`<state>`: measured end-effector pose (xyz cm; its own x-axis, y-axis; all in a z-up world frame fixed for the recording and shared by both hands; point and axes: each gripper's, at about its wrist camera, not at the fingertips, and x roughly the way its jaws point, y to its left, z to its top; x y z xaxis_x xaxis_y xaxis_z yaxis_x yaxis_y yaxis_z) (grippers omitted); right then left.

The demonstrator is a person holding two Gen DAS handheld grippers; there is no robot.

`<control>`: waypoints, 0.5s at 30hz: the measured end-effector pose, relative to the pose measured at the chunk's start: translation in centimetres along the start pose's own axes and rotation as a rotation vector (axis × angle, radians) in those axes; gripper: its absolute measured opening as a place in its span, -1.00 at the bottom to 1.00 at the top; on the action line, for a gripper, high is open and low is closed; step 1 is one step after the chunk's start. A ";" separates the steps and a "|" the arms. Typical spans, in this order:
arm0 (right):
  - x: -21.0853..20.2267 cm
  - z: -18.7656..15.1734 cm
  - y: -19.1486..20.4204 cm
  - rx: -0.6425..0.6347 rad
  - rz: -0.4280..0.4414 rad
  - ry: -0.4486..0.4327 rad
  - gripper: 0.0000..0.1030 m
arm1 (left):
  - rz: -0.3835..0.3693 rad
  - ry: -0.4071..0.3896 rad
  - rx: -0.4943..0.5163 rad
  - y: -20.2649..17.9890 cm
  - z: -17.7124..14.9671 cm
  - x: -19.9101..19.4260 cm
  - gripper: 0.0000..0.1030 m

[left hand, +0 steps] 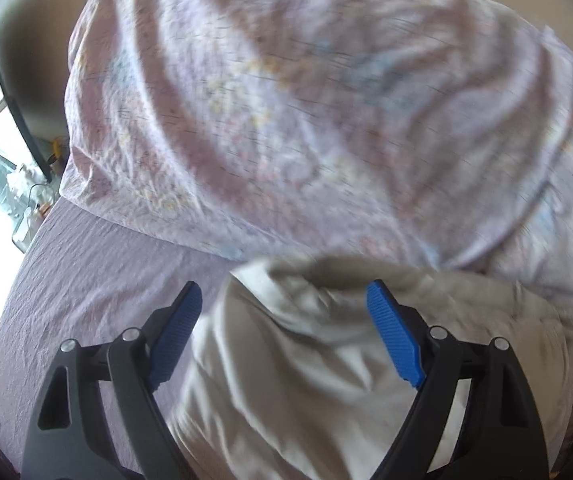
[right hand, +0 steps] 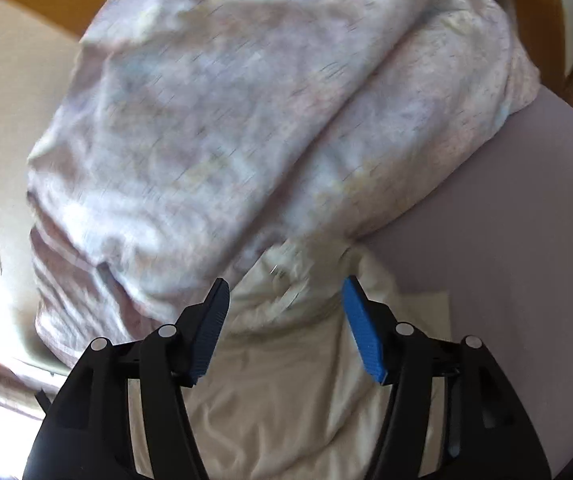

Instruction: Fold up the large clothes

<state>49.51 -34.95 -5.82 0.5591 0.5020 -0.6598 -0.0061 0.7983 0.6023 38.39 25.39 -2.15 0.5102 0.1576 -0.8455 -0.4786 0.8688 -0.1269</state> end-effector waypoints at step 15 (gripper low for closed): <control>6.1 -9.2 9.9 -0.348 -0.061 0.191 -0.37 | -0.064 0.038 0.099 -4.5 -7.0 -2.1 0.72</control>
<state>45.19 -20.94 -8.02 0.4034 0.4766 -0.7811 -0.2759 0.8773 0.3928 34.47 17.86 -3.41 0.5093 0.0841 -0.8565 -0.3721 0.9189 -0.1311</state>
